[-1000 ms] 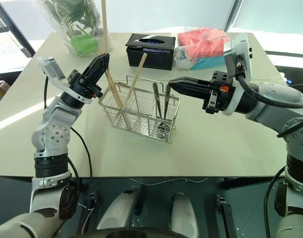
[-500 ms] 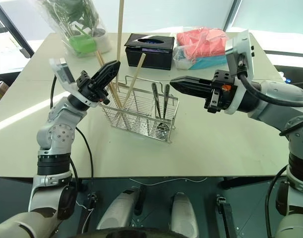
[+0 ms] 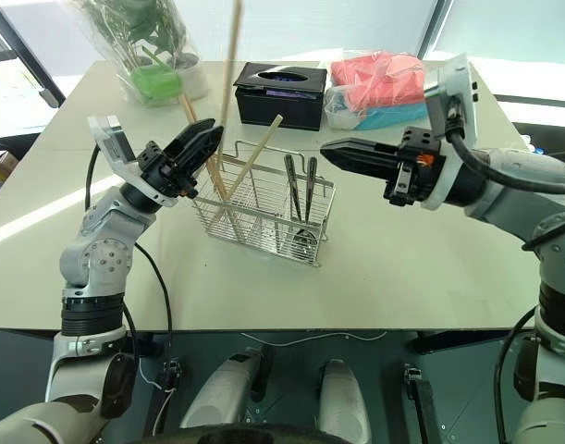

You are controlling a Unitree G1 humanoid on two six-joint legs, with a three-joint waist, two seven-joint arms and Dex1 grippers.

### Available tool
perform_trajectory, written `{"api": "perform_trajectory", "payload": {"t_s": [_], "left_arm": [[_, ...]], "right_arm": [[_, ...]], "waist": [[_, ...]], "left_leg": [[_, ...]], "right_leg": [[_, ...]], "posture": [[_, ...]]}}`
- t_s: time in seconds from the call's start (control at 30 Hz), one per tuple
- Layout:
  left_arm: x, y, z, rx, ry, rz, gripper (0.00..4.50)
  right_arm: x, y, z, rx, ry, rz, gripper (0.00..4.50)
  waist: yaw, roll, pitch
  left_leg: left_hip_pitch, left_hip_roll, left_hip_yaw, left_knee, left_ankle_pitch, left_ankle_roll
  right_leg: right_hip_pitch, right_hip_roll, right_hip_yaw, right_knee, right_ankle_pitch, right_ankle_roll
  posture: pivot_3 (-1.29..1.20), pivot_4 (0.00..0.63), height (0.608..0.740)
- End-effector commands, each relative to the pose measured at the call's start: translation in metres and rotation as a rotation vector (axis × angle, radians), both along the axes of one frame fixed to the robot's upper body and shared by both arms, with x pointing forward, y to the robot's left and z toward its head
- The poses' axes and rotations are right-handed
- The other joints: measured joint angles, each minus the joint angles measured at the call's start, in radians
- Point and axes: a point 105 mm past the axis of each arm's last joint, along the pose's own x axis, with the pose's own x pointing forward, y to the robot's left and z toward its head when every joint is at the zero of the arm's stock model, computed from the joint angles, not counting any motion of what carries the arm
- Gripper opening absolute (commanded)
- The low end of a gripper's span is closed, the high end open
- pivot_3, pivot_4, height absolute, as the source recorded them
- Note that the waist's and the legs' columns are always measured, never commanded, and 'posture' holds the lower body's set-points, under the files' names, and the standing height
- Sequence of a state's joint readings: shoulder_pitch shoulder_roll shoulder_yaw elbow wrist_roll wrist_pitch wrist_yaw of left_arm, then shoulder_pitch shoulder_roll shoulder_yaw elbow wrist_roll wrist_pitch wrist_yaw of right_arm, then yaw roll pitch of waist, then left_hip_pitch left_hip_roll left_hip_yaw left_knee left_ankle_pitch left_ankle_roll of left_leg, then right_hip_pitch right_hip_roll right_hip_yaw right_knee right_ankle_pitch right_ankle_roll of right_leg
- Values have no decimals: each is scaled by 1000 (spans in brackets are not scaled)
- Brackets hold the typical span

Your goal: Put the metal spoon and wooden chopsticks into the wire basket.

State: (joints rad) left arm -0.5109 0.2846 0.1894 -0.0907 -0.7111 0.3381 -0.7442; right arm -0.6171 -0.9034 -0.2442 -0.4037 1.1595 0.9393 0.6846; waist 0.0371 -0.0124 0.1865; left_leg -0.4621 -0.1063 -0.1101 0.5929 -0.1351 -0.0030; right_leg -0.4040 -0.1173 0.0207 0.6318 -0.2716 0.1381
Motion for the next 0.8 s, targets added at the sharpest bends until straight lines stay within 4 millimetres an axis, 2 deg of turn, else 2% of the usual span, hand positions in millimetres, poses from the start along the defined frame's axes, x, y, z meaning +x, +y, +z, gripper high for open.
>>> {"api": "perform_trajectory", "payload": {"t_s": [0.03,0.1,0.33,0.47,0.6,0.67,0.73,0.8], "left_arm": [[-7,3,9,0,-41,6,3424],[-5,5,11,-3,-45,25,4368],[-4,13,25,-45,-78,58,4368],[-3,37,66,-164,-142,139,4368],[2,67,87,-171,-154,307,4368],[2,82,90,-151,-147,388,4368],[4,95,82,-99,-112,480,4368],[6,109,65,-52,-58,571,3838]], "right_arm": [[-3,2,11,9,-53,15,0],[-3,2,10,10,-53,16,0],[-2,3,10,11,-52,17,0],[-2,3,9,8,-45,19,0],[3,-3,4,9,-31,-15,0],[13,-12,1,20,-35,-84,0],[27,-23,-1,52,-51,-177,0],[43,-36,-3,90,-72,-290,0]], "waist": [[0,0,0],[0,0,0],[0,0,0],[1,0,0],[-4,0,0],[-5,0,0],[-6,0,0],[-10,0,0]], "left_leg": [[0,0,0,0,0,0],[0,0,0,0,0,0],[0,0,0,0,0,0],[-1,0,-1,0,-1,-2],[0,0,-1,0,-1,-2],[0,0,0,-1,0,0],[0,0,-1,-1,0,0],[0,0,0,-1,0,0]], "right_leg": [[0,0,0,0,0,0],[0,0,0,0,0,0],[0,0,0,0,0,0],[0,0,-1,0,0,0],[0,0,0,0,0,0],[-1,1,0,0,0,1],[-1,2,0,0,0,1],[-1,2,1,0,0,1]], "posture": [[0,150,740],[0,150,740],[0,150,740],[0,150,740],[0,150,740],[0,150,740],[0,150,740],[0,150,740]]}}
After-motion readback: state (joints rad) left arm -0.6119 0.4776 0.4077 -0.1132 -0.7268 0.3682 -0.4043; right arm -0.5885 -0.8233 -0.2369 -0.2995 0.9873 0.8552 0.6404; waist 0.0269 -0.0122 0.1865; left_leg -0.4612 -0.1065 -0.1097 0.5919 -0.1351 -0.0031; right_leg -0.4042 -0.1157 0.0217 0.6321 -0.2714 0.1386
